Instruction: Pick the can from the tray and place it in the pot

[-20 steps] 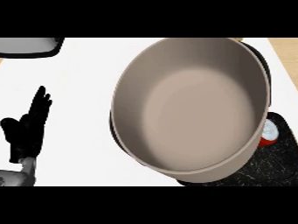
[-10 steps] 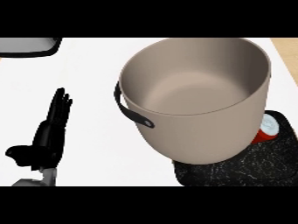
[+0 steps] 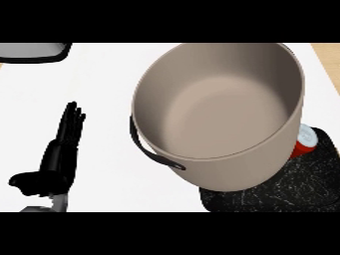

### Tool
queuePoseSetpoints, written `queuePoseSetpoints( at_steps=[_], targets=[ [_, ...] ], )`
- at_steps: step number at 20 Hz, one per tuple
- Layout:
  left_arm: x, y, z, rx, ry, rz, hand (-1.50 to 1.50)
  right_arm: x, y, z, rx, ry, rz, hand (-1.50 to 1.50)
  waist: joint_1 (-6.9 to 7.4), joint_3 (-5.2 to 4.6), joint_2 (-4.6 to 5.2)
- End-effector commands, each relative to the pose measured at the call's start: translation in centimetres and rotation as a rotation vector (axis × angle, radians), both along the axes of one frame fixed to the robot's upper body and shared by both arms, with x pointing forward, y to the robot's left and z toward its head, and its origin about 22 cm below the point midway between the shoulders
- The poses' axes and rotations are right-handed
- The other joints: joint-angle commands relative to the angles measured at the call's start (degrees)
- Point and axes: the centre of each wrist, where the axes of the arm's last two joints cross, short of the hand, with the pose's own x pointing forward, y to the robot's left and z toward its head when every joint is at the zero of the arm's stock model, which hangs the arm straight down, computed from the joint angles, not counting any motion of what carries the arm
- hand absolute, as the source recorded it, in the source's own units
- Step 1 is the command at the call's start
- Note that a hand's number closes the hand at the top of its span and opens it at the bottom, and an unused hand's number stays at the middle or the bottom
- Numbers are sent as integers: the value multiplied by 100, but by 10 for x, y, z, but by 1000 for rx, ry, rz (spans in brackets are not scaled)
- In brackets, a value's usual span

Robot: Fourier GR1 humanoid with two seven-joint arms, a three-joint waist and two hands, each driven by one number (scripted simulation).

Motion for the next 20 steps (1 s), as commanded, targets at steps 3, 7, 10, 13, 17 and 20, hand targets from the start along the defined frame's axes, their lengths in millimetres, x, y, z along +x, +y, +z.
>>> queuePoseSetpoints(
  at_steps=[3,7,10,13,17,20],
  targets=[
    [7,-8,1,-9,-7,-19,0,-4,22,16,-318,295,-58,-150,86,-16,43],
    [1,-7,-5,-14,14,-27,0,5,51,26,-366,384,-110,-150,108,-1,18],
    [4,-15,1,-9,-11,-15,0,19,79,15,-341,408,-117,-150,110,8,11],
    [14,0,25,-12,-13,-29,0,29,84,22,-335,449,-106,-150,91,10,5],
    [-10,-9,-8,-18,-1,-29,0,36,76,-3,-419,543,-141,-150,96,11,8],
    [0,-13,0,-9,14,-24,0,53,103,-23,-440,584,-185,-150,113,12,11]
  ],
)
